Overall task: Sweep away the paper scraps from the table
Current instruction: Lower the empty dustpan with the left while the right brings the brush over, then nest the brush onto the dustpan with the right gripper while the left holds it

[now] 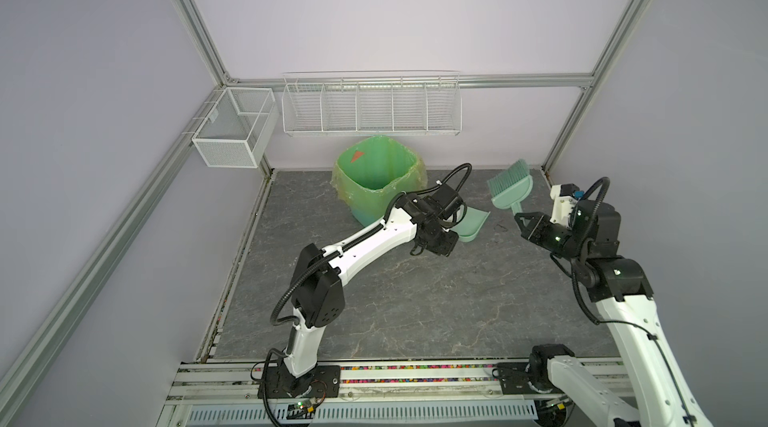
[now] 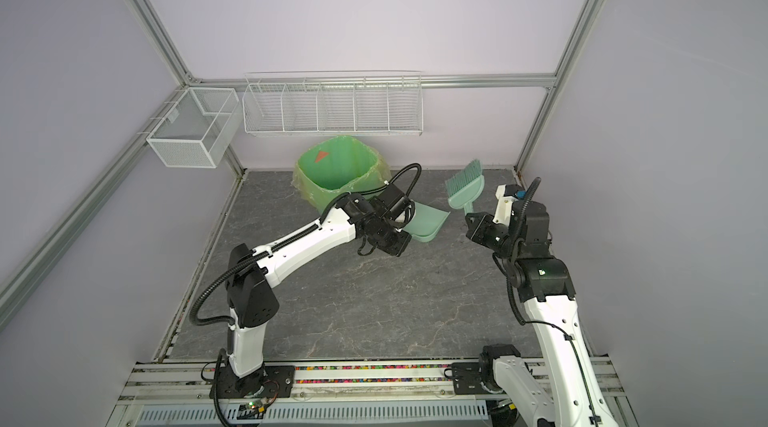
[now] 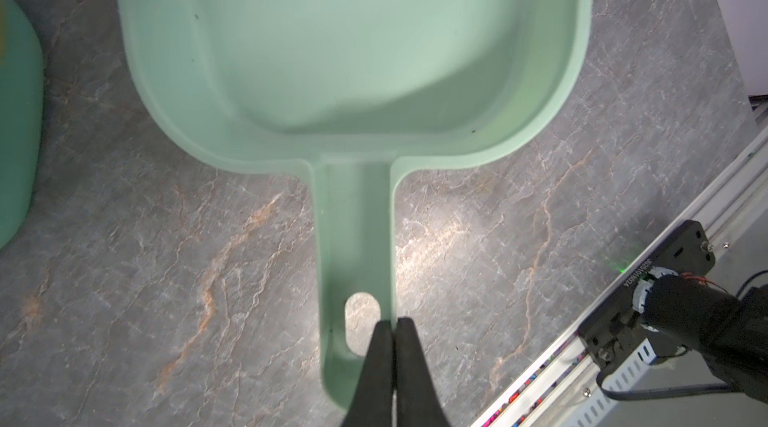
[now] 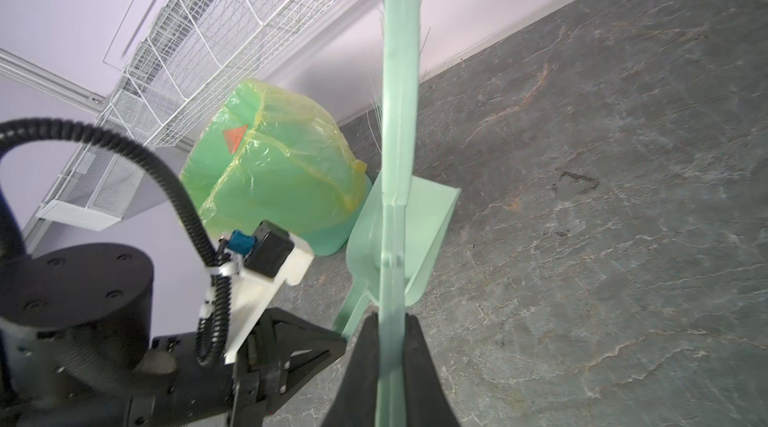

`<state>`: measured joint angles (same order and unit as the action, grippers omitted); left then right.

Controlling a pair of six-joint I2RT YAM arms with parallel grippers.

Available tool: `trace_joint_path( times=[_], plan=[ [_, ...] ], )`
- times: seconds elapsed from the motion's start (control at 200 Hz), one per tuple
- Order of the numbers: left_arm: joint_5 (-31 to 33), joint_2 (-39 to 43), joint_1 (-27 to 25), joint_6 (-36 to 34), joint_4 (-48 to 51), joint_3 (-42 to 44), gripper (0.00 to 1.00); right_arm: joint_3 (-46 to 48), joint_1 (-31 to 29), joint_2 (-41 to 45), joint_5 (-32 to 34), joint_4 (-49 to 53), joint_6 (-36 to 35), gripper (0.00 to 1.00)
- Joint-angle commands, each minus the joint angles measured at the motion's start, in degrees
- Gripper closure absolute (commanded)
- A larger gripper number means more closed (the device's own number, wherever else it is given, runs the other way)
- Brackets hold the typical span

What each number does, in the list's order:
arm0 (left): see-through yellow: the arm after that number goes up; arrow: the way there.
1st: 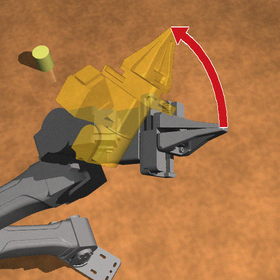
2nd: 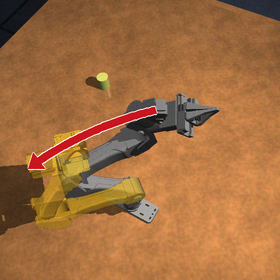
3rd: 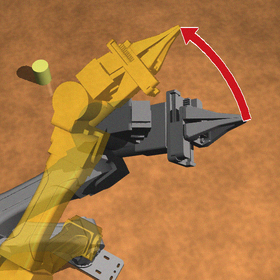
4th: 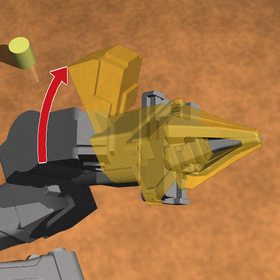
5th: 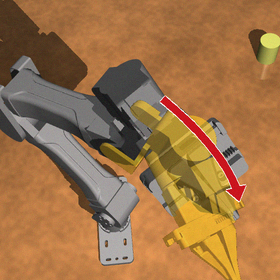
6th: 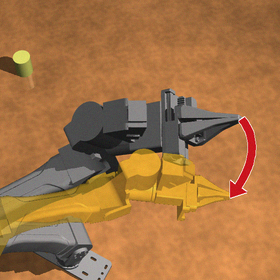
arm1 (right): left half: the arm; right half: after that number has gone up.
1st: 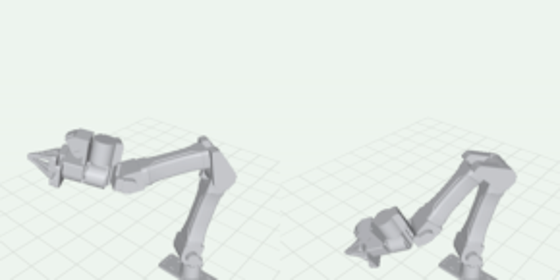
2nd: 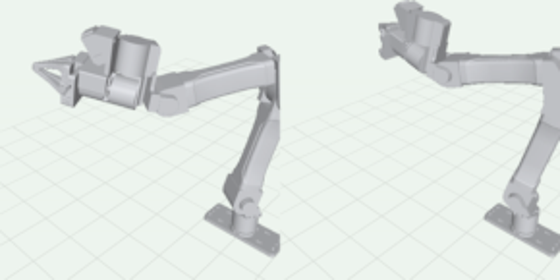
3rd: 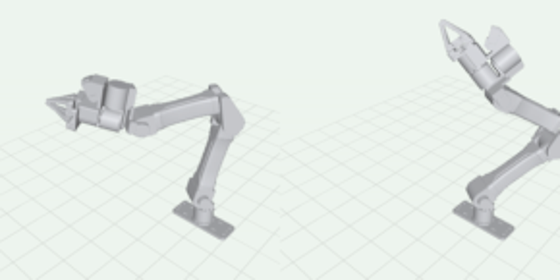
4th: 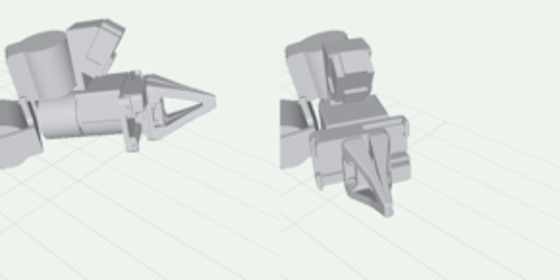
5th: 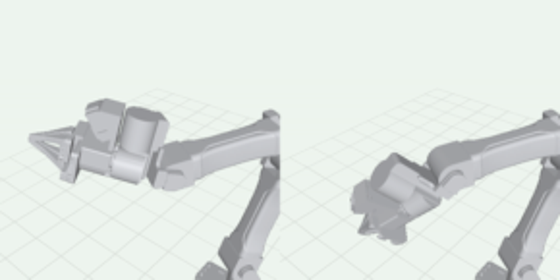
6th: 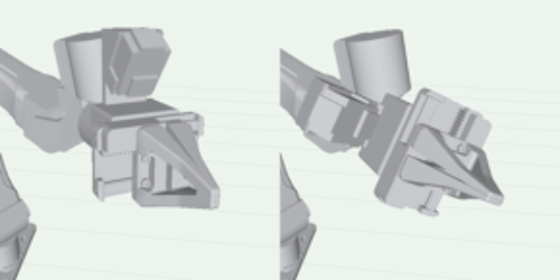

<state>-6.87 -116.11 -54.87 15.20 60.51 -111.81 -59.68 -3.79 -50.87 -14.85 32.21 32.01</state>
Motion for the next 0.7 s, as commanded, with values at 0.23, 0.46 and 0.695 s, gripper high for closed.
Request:
trace_joint_path(
  times=[0.23,0.46,0.695],
  plan=[
    [2.40,-7.78,1.27,-2.55,2.51,-5.56,1.00,8.94,-1.46,-2.23,-6.05,-12.40,5.57,0.93],
    [2.37,-10.23,2.33,-1.79,-0.05,-5.00,1.00,13.56,-4.13,-4.88,-5.46,-16.96,7.22,0.93],
    [2.09,-12.40,3.40,-1.67,-2.01,-5.61,1.00,15.44,-6.51,-8.85,-4.06,-20.42,7.80,0.93]
  ],
)
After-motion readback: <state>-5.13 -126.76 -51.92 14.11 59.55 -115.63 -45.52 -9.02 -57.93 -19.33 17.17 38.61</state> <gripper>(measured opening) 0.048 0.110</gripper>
